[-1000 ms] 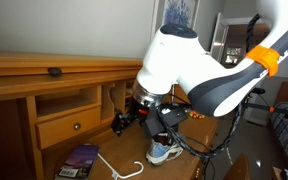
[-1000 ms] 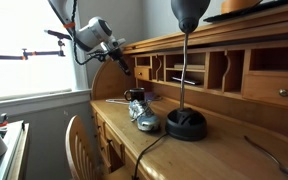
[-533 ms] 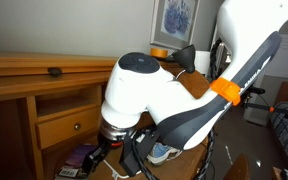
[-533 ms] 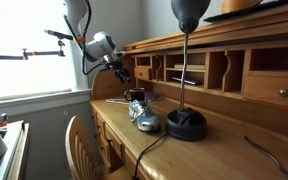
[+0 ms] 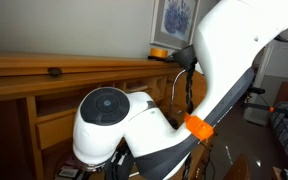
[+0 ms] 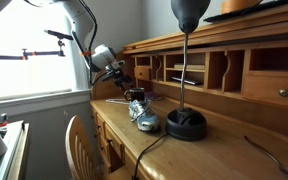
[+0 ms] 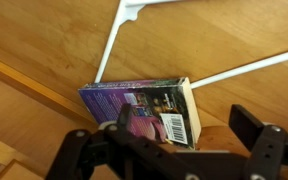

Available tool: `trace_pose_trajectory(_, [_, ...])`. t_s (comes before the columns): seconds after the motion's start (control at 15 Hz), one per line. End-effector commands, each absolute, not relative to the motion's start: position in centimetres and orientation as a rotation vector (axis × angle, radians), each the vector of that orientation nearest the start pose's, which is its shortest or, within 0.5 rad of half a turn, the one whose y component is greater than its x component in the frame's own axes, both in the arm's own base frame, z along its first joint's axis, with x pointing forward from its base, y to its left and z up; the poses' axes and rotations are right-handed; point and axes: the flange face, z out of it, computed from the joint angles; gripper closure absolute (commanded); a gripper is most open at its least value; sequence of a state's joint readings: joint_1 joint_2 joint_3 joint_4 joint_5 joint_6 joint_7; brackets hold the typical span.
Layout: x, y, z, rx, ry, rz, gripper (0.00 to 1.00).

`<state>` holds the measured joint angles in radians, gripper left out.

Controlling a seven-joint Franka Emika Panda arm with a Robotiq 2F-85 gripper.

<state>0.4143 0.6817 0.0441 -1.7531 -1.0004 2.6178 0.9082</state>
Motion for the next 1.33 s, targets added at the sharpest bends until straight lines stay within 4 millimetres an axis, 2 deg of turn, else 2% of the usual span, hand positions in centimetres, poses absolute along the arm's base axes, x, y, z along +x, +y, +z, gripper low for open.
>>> trace_pose_trajectory(0.0, [61.5,32.5,16.9,-3.328,-0.715,-0.890,0.00])
trace_pose_trajectory(0.4, [63.3,32.0,13.9,-3.391,-0.716,-0.903,0.00])
trace_pose_trajectory(0.73, [64.5,31.7,12.5,-3.435,-0.703,-0.883,0.00])
trace_pose_trajectory(1.27, [64.8,32.5,12.4,-3.490,-0.670,-0.858,0.00])
